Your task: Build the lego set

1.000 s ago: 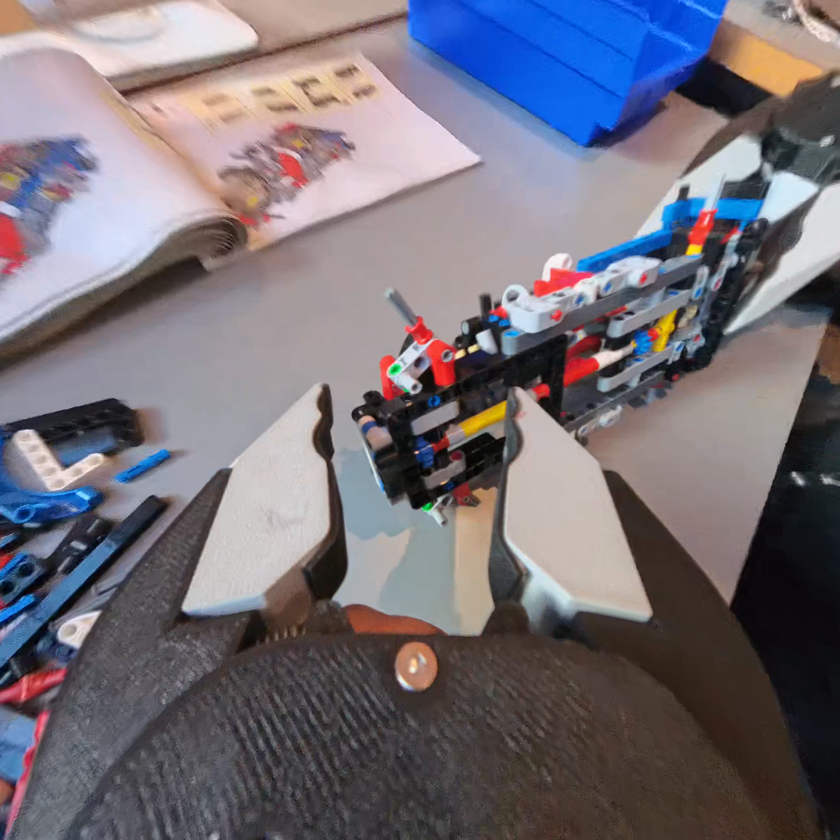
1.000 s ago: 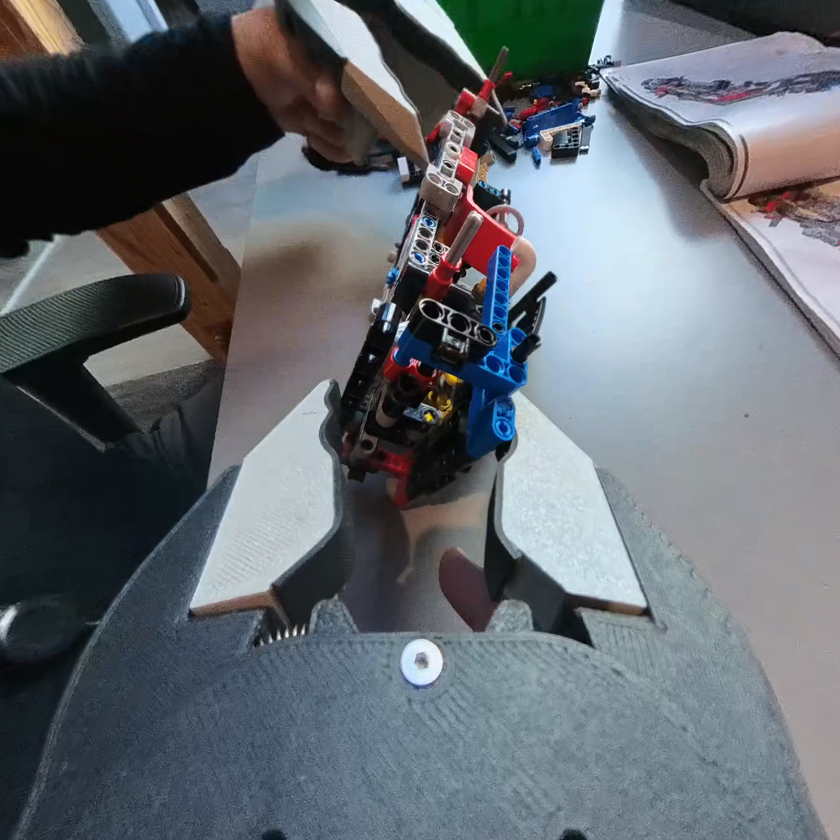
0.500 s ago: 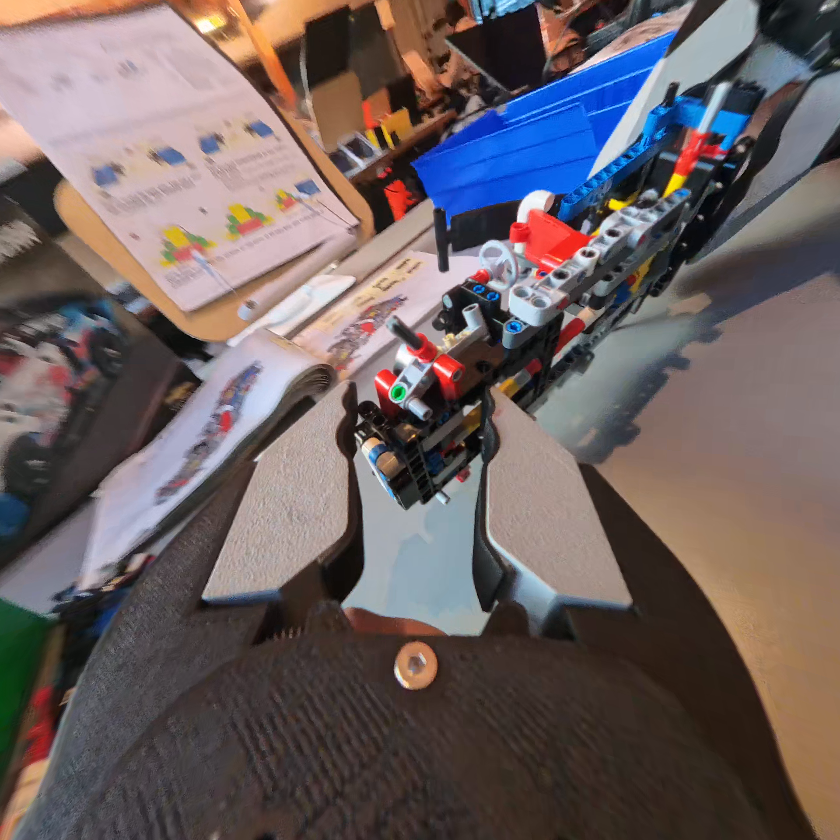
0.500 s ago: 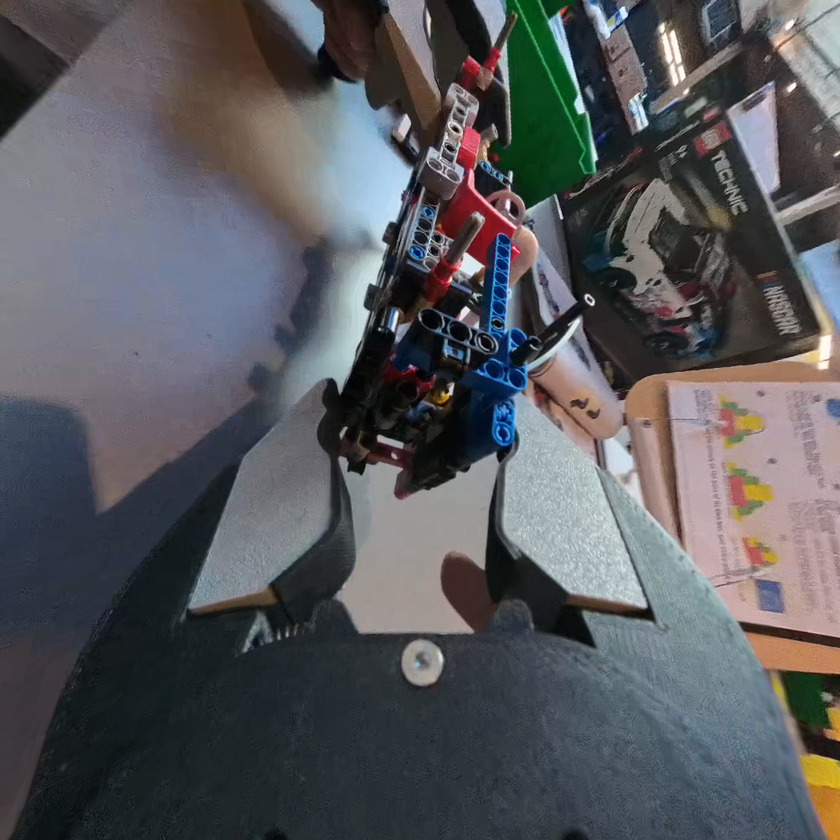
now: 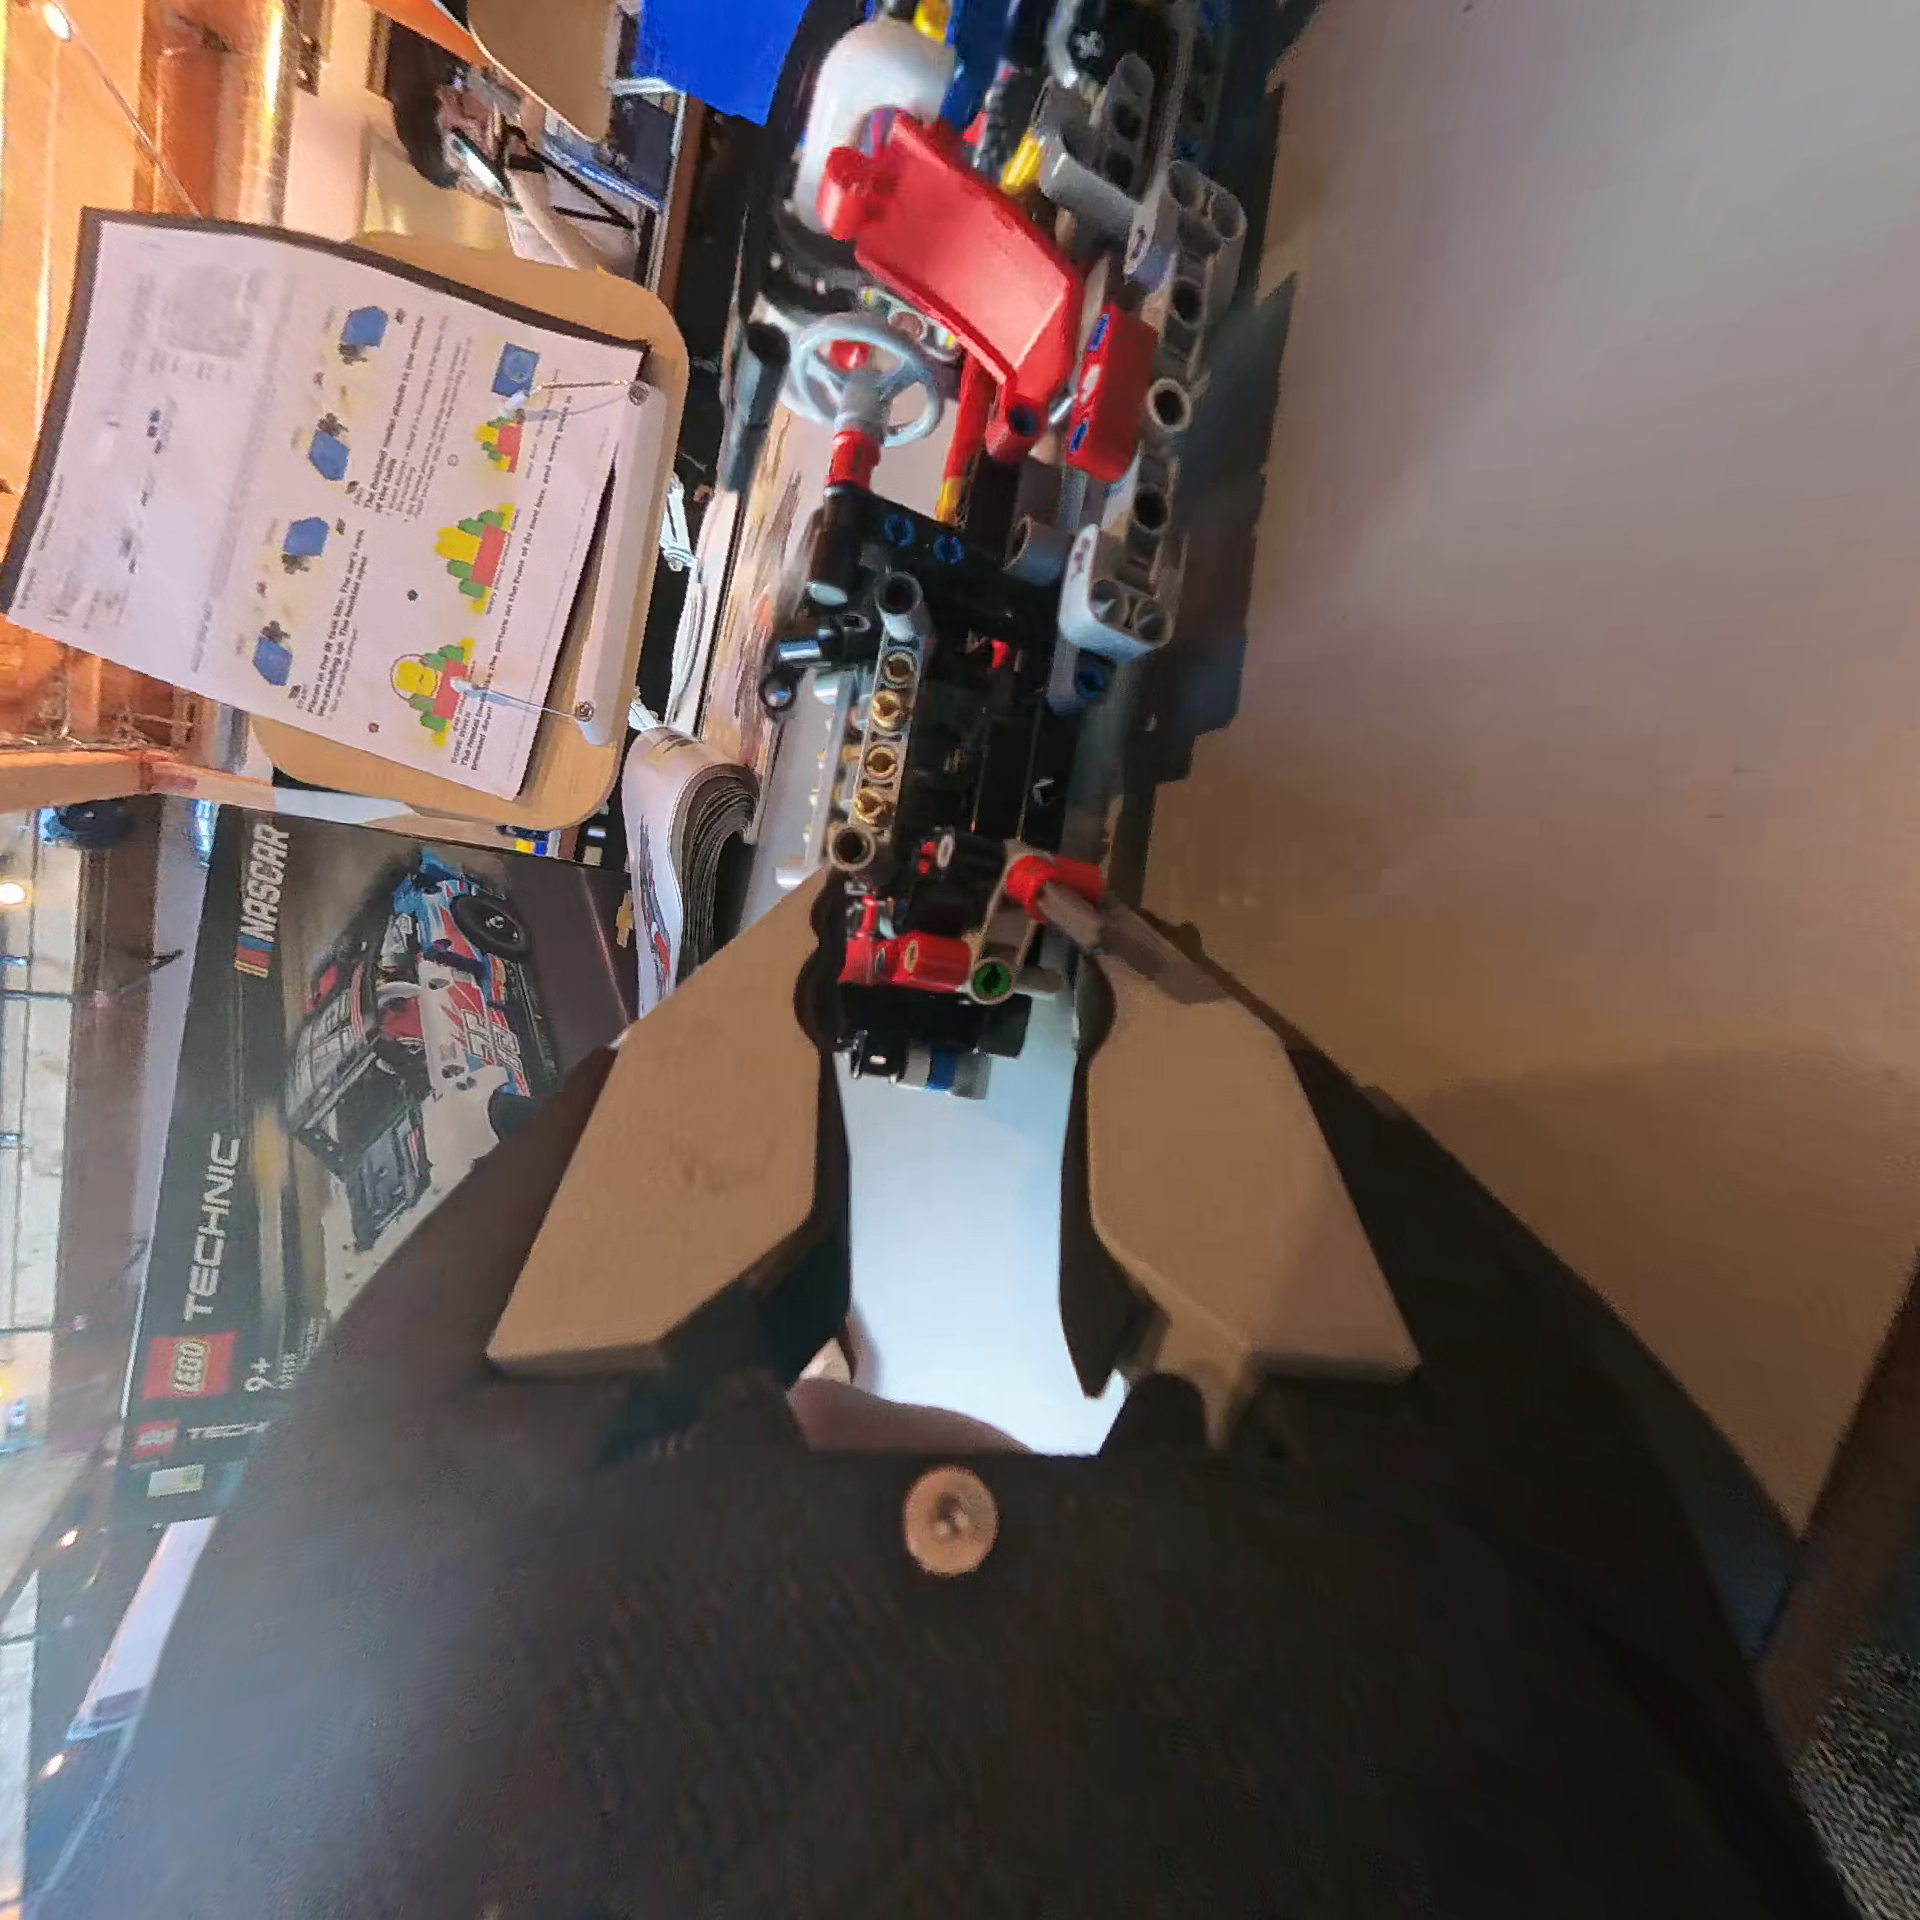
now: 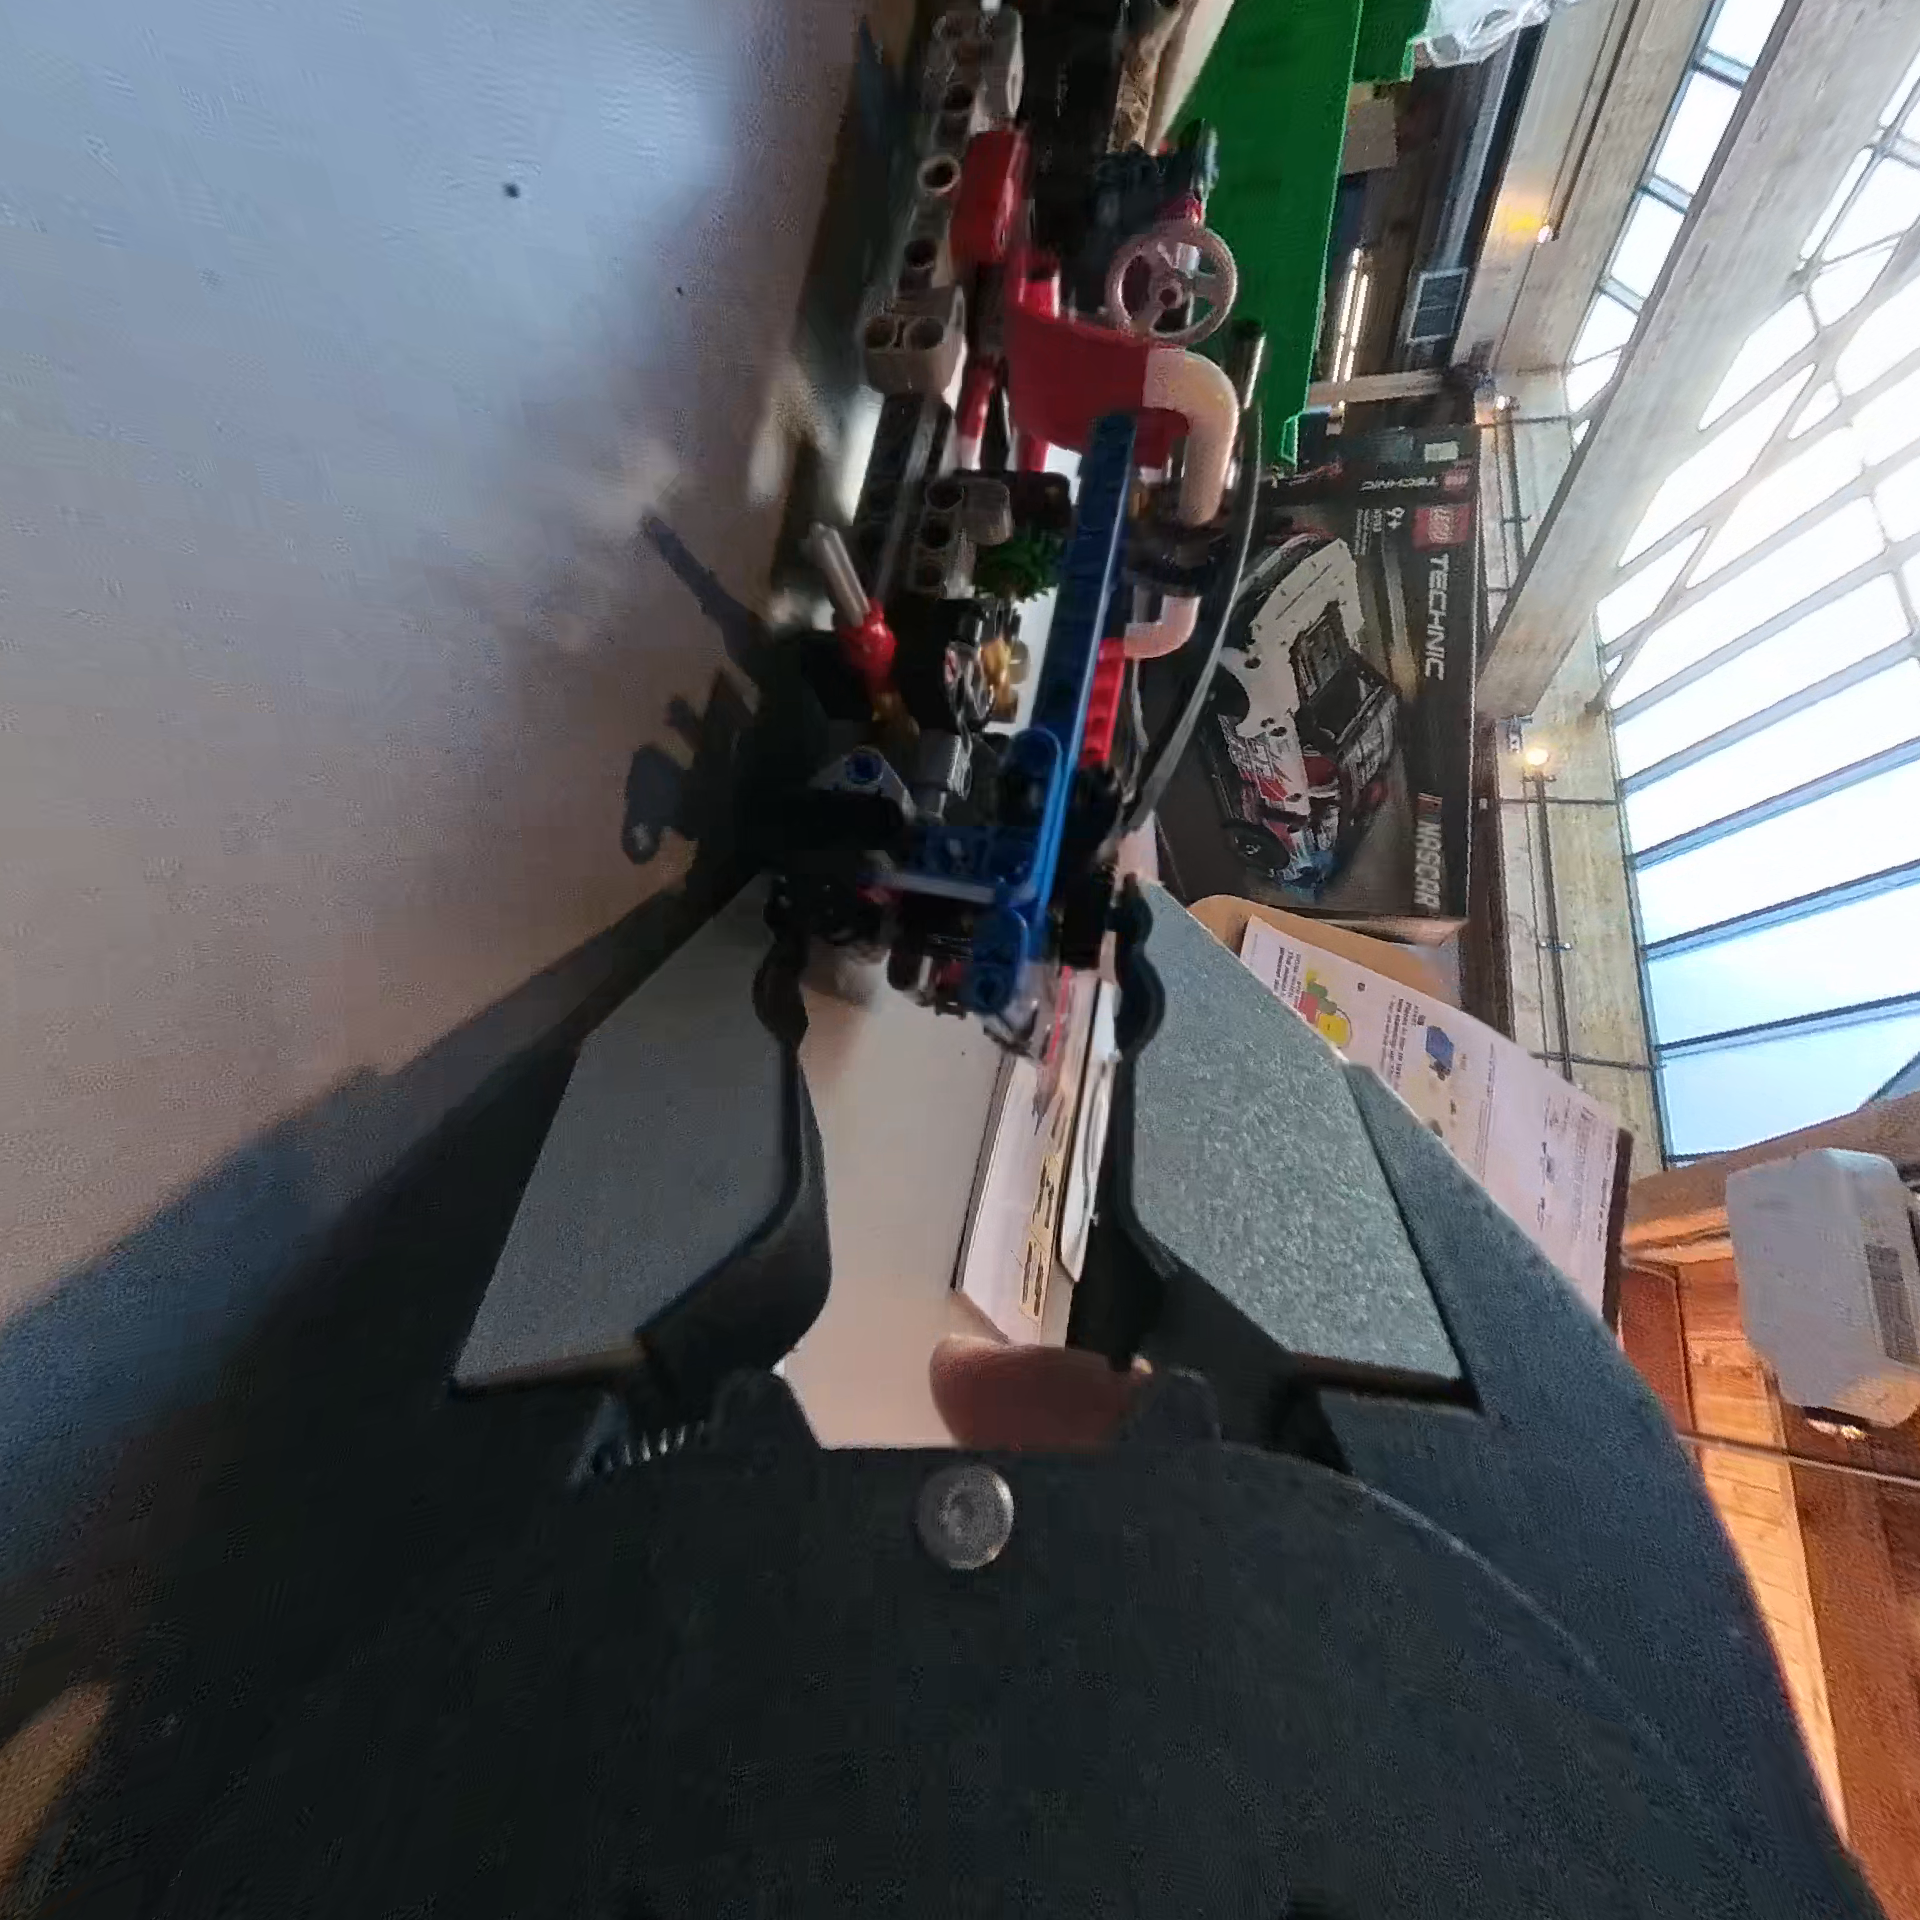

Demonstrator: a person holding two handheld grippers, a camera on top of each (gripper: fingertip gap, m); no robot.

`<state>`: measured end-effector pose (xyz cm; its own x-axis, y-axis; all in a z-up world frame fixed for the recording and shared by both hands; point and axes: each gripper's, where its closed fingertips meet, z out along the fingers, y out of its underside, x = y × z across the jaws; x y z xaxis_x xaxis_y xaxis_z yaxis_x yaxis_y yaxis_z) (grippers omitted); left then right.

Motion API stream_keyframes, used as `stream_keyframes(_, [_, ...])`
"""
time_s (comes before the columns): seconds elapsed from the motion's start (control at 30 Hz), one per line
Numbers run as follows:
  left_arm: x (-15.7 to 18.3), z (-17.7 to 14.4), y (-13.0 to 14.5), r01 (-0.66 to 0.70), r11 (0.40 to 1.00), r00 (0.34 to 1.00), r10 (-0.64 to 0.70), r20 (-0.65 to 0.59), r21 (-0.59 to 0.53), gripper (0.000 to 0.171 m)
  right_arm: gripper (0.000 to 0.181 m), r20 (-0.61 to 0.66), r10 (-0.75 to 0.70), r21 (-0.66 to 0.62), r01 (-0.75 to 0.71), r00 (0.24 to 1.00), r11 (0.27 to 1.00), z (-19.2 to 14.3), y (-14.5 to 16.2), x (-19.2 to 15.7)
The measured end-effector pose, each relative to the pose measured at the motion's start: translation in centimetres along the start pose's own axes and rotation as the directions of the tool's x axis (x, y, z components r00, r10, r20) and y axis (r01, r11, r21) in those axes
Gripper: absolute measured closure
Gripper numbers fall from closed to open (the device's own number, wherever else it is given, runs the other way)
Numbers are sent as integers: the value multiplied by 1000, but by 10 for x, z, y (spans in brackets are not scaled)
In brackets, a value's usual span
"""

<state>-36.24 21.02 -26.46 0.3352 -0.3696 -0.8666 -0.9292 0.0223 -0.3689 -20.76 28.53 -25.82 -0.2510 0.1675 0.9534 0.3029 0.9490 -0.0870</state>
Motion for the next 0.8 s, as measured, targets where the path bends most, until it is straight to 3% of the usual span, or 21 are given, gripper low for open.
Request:
stream_keyframes(0.17, [2,-2,-3,4,1000,1000,-4,-15,1,132,126,21,64,19,-64,998,998,-27,6,-8])
stream_keyframes(0.3, [0,-4,6,56,995,998,-57,-11,-82,131,95,50,325,-82,-321,944,944,-45,26,-2])
stream_keyframes(0.4, [-4,-10,6,114,988,993,-114,8,-107,114,67,128,623,-95,-616,771,782,-58,24,-9])
stream_keyframes(0.47, [-3,-16,9,30,984,1000,-31,-4,-173,117,61,223,760,-99,-761,611,641,-63,15,-21])
stream_keyframes(0.53, [-6,-22,13,-85,970,996,86,-8,-229,110,59,268,820,-141,-822,505,552,-67,15,-27])
stream_keyframes(0.6, [-8,-28,21,-119,952,993,116,-30,-283,108,52,250,885,-148,-888,392,435,-68,20,-19])
stream_keyframes(0.67, [-4,-28,28,-127,939,992,114,-59,-320,120,45,248,932,-187,-930,266,315,-67,29,-18])
stream_keyframes(0.7, [4,-28,31,-140,928,988,107,-114,-345,138,40,252,944,-218,-938,213,270,-66,32,-20])
stream_keyframes(0.8, [3,-24,30,-127,890,976,33,-215,-439,133,31,227,961,-322,-919,157,226,-60,39,-33])
